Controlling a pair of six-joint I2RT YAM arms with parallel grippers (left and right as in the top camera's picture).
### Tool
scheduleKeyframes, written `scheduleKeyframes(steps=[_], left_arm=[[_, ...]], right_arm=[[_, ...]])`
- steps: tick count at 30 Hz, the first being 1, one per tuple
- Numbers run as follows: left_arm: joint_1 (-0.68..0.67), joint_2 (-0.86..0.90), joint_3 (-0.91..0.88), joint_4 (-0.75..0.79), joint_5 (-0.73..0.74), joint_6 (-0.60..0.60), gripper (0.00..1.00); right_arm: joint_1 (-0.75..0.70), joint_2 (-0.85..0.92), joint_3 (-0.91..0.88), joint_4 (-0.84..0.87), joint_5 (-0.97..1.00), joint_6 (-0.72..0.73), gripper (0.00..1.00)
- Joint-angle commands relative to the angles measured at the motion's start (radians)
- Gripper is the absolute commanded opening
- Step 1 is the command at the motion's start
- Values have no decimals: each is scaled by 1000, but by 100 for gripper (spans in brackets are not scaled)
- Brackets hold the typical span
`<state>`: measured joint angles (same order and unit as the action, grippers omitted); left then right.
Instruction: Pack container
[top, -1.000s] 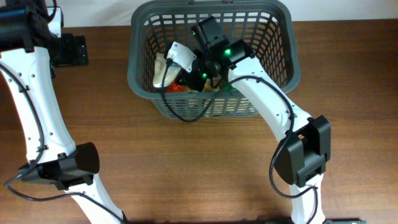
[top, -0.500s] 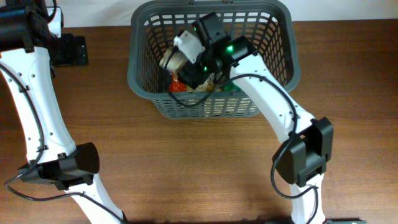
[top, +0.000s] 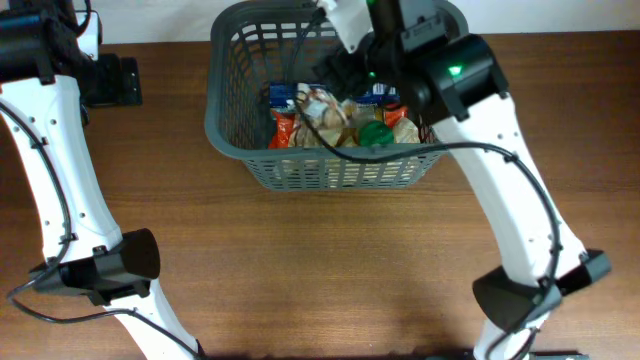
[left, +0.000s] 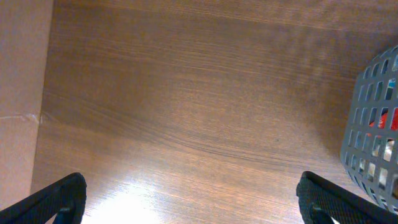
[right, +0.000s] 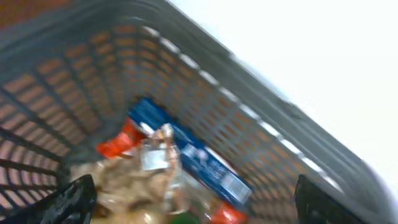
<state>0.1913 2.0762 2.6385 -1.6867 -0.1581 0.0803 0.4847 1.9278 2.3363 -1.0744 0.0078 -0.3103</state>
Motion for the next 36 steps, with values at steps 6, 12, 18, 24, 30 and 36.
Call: scheduleKeyframes(steps=[6, 12, 18, 24, 30, 36], left_arm=[[3, -16, -2, 0, -7, -17, 99], [3, -16, -2, 0, -7, -17, 99], [3, -16, -2, 0, -7, -17, 99], [3, -16, -2, 0, -7, -17, 99], [3, -16, -2, 0, -7, -17, 99], [3, -16, -2, -1, -7, -18, 99]], right_arm=[[-7, -360, 6, -73, 230, 54, 92], [-7, -545, 6, -198, 524, 251, 89], [-7, -813, 4, -410, 419, 457, 89], [-7, -917, 3, -520, 426, 347, 93], [-7, -904, -3, -525, 370, 370, 99], [-7, -904, -3, -545, 351, 217, 99]])
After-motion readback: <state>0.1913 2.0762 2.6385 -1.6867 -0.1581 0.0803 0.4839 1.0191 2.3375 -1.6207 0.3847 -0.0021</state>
